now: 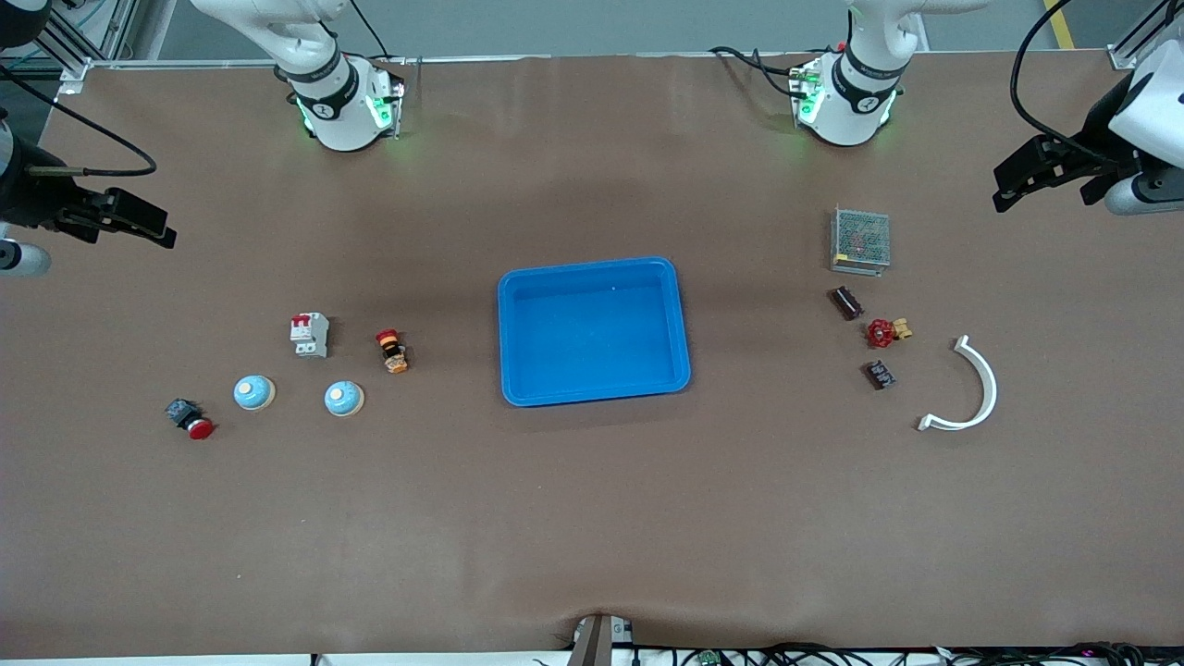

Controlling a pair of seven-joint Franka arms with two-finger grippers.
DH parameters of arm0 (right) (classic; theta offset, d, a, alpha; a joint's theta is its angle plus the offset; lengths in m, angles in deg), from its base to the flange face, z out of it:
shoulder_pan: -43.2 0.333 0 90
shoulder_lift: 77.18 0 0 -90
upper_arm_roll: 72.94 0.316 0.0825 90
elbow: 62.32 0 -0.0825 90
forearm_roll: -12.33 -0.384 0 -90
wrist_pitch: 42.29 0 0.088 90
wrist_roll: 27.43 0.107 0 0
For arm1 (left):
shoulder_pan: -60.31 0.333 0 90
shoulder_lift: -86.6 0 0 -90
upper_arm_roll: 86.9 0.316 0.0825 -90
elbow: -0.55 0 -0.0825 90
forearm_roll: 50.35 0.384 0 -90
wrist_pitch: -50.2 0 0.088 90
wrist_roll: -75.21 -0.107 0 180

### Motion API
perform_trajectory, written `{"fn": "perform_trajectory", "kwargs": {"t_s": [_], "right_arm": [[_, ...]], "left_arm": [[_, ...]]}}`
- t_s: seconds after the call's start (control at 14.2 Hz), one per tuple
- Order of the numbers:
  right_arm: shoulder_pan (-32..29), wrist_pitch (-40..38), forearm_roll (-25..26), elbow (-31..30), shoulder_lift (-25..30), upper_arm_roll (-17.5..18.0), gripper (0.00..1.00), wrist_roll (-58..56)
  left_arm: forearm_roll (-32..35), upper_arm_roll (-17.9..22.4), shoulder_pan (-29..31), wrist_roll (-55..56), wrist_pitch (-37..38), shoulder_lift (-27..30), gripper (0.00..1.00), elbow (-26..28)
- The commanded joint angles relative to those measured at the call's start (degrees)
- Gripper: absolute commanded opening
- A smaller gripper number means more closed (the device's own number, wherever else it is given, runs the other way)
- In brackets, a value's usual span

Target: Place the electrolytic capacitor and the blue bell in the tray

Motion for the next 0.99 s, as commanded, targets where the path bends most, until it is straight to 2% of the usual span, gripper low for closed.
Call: {"fn": "perform_trajectory", "kwargs": {"t_s": [0.0,0.35,0.49,0.63,0.92], "right_arm": [[-0.01,0.4,0.22,-0.58,0.55,0.05,1.0,-0.25],[-0.09,1.53,0.22,-1.28,0.55,-0.04,1.0,-0.16],[-0.44,5.82,0.22,-5.13,0.73,-0.21,1.0,0.72],[-3.51,11.53,-1.09,-9.7,0.38,-0.22,1.0,-0.07],[-3.17,26.64,-1.19,-21.3,0.29,-0.13,1.0,0.63]], "left_arm": [[0.18,-0.1,0.16,0.14,1.24,-0.44,1.0,-1.29],[0.27,-0.1,0.07,0.04,1.24,-0.44,1.0,-1.46],[0.27,-0.1,0.16,0.57,1.24,-0.7,1.0,-3.12],[0.18,-0.18,0.07,0.66,1.24,-0.79,1.0,-2.87],[0.62,-0.71,-0.63,0.39,1.24,-1.58,1.0,-2.26]]}}
